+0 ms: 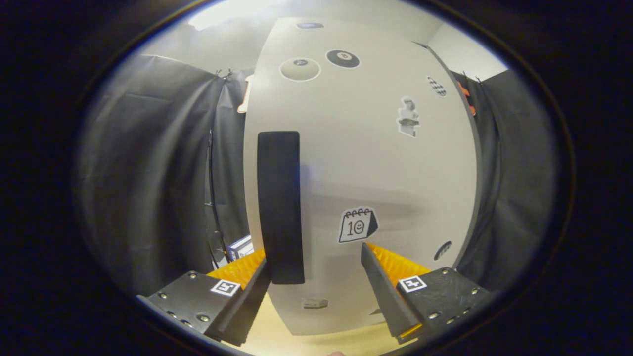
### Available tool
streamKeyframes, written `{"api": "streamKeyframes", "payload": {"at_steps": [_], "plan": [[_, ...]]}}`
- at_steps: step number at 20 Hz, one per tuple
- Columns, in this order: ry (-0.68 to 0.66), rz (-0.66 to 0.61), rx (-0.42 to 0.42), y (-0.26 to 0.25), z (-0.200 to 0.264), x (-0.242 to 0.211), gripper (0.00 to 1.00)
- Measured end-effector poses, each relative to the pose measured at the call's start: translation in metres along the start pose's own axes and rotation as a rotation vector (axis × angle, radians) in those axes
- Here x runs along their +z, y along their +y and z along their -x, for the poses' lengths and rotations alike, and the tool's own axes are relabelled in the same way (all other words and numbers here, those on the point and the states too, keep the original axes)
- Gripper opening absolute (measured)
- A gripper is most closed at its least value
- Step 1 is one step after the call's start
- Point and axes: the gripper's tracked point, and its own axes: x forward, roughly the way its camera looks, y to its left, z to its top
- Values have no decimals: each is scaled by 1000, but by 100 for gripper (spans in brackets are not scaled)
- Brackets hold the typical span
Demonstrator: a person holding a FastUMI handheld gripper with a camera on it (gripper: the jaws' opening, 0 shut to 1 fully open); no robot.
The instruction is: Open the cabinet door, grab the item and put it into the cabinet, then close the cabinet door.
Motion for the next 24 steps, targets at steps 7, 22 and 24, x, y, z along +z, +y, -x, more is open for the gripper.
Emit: {"api": "streamKeyframes", "payload": {"at_steps": [7, 22, 24], "plan": [[-21, 13, -53, 8, -48, 1, 100], [-35, -41, -89, 6, -69, 6, 100], [-45, -37, -85, 7, -52, 12, 100]]}}
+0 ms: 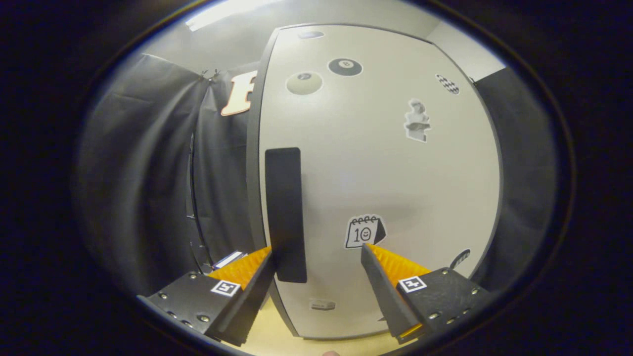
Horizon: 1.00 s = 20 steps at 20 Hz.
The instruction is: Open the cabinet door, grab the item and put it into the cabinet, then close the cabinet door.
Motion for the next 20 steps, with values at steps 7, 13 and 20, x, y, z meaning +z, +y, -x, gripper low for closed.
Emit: {"api": "streamKeyframes", "payload": {"at_steps": [7, 13, 20], "plan": [[2, 53, -82, -34, 88, 14, 100], [11, 72, -151, -58, 176, 22, 100], [5, 65, -190, -61, 240, 26, 100]]}}
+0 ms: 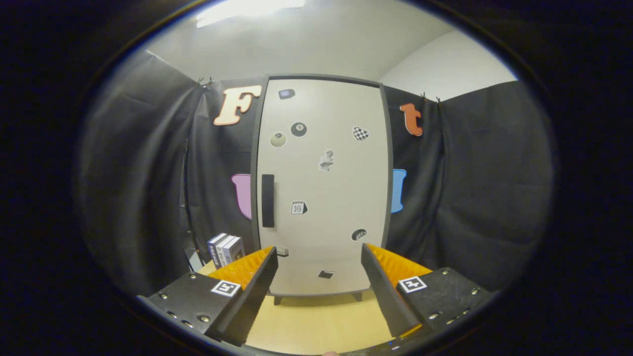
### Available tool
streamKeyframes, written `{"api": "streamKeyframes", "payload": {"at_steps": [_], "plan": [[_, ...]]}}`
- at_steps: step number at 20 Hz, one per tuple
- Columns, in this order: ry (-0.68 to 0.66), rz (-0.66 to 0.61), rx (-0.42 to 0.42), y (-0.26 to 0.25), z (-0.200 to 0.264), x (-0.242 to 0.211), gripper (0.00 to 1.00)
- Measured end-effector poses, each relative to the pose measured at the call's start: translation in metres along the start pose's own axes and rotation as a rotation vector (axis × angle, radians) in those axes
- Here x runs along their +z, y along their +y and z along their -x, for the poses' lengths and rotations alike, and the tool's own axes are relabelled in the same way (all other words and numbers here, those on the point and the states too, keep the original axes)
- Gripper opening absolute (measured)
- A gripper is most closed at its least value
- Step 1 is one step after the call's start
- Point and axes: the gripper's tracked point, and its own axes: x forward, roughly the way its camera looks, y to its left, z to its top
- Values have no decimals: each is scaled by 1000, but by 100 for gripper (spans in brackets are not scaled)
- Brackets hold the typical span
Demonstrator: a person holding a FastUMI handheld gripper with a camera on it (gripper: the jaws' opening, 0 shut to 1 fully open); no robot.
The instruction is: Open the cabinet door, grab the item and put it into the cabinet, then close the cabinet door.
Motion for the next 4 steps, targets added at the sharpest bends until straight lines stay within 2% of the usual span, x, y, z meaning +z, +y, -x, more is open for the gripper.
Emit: {"api": "streamKeyframes", "payload": {"at_steps": [4], "plan": [[16, 3, -7, 2, 14, -6, 100]]}}
